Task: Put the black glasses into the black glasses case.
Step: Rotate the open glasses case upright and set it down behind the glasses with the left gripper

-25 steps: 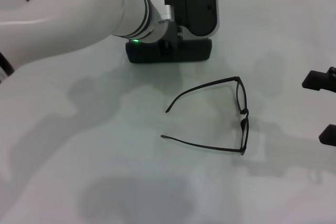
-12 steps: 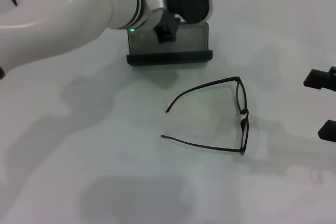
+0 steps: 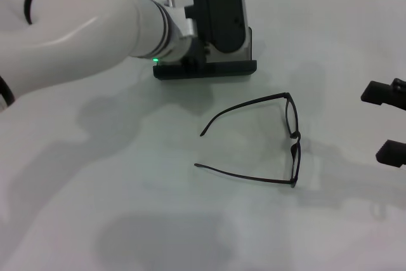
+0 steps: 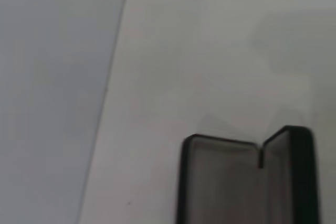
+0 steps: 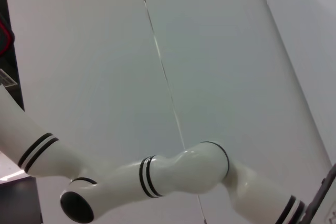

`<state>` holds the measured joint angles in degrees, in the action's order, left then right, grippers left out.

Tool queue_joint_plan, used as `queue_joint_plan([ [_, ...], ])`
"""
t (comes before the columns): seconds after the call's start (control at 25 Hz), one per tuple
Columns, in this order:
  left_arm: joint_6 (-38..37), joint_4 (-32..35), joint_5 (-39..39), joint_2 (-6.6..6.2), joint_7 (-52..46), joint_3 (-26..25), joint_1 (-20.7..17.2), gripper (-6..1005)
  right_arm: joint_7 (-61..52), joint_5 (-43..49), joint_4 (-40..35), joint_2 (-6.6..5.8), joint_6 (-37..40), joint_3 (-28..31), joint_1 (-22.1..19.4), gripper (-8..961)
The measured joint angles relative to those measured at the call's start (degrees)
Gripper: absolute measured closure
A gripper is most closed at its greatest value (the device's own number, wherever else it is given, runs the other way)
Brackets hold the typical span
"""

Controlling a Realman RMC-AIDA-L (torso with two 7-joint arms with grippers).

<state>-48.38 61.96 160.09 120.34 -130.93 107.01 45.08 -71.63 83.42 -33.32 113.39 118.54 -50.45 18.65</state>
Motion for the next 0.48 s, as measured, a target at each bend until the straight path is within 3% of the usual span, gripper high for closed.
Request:
queue_joint_plan([
  [0.48,-3.36,0.60,-2.91,-0.03,1.33,1.83,0.19,938,0.00,-0.12,0.01,0.29,-0.14,0.01,-0.56,85],
])
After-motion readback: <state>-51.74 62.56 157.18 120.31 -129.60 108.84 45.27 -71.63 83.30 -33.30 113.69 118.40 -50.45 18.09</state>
